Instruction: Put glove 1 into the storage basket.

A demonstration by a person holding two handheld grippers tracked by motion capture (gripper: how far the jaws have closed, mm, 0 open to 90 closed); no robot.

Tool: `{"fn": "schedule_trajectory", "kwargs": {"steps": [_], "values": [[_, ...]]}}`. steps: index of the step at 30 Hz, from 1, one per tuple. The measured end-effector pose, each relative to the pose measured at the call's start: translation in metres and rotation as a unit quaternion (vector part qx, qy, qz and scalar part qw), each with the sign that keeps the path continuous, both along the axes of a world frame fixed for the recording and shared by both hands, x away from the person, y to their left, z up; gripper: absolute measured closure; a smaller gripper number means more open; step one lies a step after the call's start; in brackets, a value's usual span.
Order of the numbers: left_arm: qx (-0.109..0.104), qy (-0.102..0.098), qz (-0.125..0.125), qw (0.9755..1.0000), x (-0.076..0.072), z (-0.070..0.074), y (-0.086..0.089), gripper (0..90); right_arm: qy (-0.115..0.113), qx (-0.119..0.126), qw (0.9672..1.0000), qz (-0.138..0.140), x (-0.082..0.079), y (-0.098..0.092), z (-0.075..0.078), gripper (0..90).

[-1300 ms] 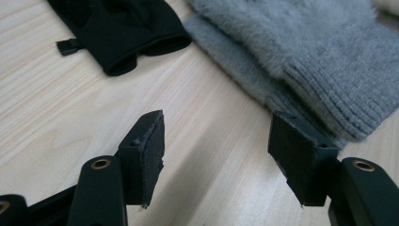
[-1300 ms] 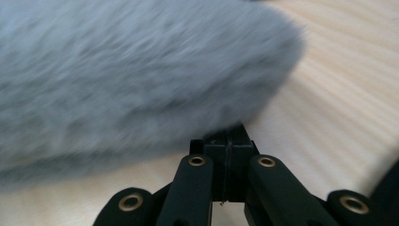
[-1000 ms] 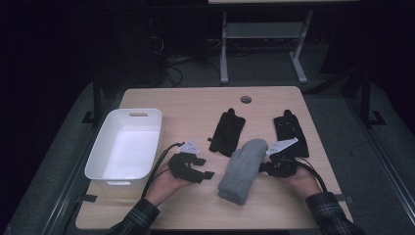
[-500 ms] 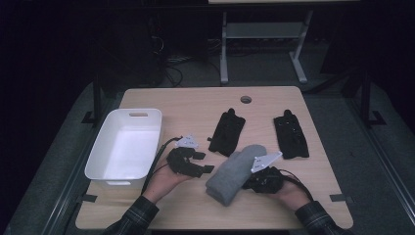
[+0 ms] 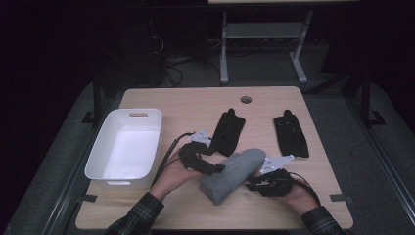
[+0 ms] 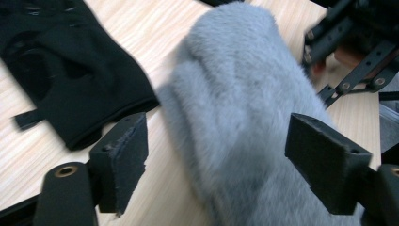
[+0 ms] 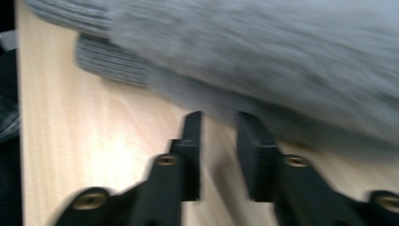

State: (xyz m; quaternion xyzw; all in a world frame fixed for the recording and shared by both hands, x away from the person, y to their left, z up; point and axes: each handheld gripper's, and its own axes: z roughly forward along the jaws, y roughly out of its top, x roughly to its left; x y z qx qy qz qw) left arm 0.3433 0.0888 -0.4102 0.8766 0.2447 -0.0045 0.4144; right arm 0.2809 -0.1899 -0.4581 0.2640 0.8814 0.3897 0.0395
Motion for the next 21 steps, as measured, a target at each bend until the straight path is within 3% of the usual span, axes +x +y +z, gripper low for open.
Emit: {"fn": "schedule_trajectory", "kwargs": {"steps": [4, 9, 14, 21], "values": [[-0.001, 0.008, -0.005, 1.0, 0.002, -0.004, -0.015, 17.1, -0.017, -0.009, 0.9984, -0.053, -0.003, -0.023, -0.001, 45.2], [0.022, 0.019, -0.023, 0.9993, 0.003, -0.016, -0.029, 15.5, -0.029, -0.017, 0.9937, -0.107, -0.003, -0.049, -0.006, 27.4], [0.057, 0.027, -0.036, 0.9974, 0.003, -0.029, -0.039, 13.1, -0.03, -0.019, 0.9894, -0.141, 0.0, -0.062, -0.01, 19.2], [0.067, 0.049, -0.043, 0.9956, 0.007, -0.045, -0.041, 12.6, -0.035, -0.028, 0.9875, -0.151, 0.002, -0.065, -0.012, 18.3]]}}
